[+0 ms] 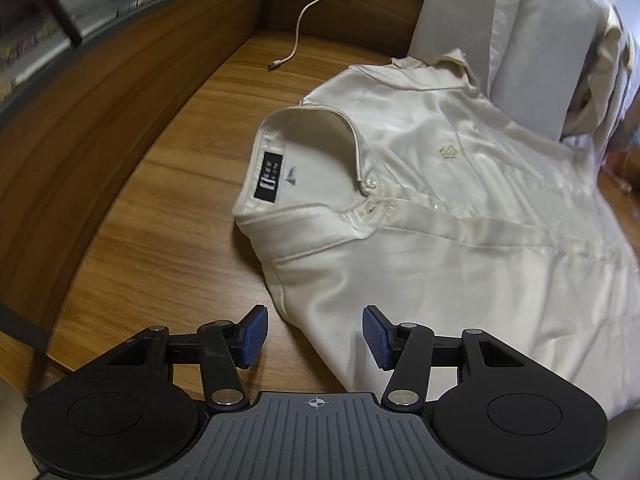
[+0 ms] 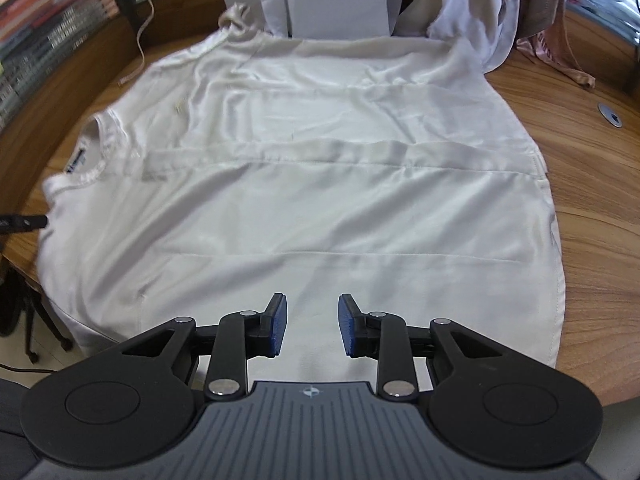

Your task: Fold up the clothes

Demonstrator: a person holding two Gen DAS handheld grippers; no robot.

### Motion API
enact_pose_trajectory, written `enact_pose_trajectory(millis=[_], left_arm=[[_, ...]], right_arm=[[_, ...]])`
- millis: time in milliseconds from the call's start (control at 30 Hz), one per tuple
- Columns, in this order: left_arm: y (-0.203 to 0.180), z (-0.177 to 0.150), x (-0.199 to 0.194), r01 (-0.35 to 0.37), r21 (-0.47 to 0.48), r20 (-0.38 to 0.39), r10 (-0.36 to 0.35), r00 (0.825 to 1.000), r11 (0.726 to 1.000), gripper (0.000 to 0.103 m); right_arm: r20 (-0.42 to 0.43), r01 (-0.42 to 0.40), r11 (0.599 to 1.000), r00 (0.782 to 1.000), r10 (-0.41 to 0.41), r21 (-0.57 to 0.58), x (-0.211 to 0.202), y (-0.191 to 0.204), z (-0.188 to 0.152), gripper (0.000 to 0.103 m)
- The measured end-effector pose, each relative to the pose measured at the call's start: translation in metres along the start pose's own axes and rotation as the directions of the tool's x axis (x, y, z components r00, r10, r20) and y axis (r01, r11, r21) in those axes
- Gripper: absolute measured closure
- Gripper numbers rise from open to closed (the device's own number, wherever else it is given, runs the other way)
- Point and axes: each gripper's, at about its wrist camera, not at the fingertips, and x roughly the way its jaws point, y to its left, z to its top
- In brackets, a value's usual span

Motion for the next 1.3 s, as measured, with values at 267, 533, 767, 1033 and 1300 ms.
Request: enact_pose_trajectory(millis=[267, 533, 767, 1033, 1300], left_arm=[[-0.016, -0.031, -0.011, 0.182, 0.006, -0.044, -0.181, 0.982, 0.983, 0.048], [-0.021, -0.05, -0.021, 0.184, -0.026, -0.022, -0.185, 0.983, 0.983, 0.048], [-0.005, -0.05, -0.044, 0.123, -0.098, 0.044, -0.119, 0.992, 0.988, 0.048], [0.013, -0.053, -0.072, 0.066, -0.181, 0.107, -0.047, 0.993, 0.981, 0.048], [0.028, -0.061, -0.08, 0.046, -0.21, 0.106, -0.024, 0.994, 0.977, 0.048]], right_arm=[[-0.063, -0.03, 0.995, 0.998, 0.024, -0.094, 0.033, 0.023, 0.0, 0.07], [-0.082, -0.264, 0.913, 0.964, 0.251, -0.311, 0.038, 0.101, 0.012, 0.067], [-0.146, -0.427, 0.757, 0.9, 0.411, -0.495, 0.046, 0.188, 0.017, 0.067], [-0.24, -0.467, 0.593, 0.874, 0.422, -0.656, 0.065, 0.266, -0.011, 0.067], [-0.147, -0.293, 0.5, 0.939, 0.31, -0.815, 0.075, 0.294, -0.033, 0.098]])
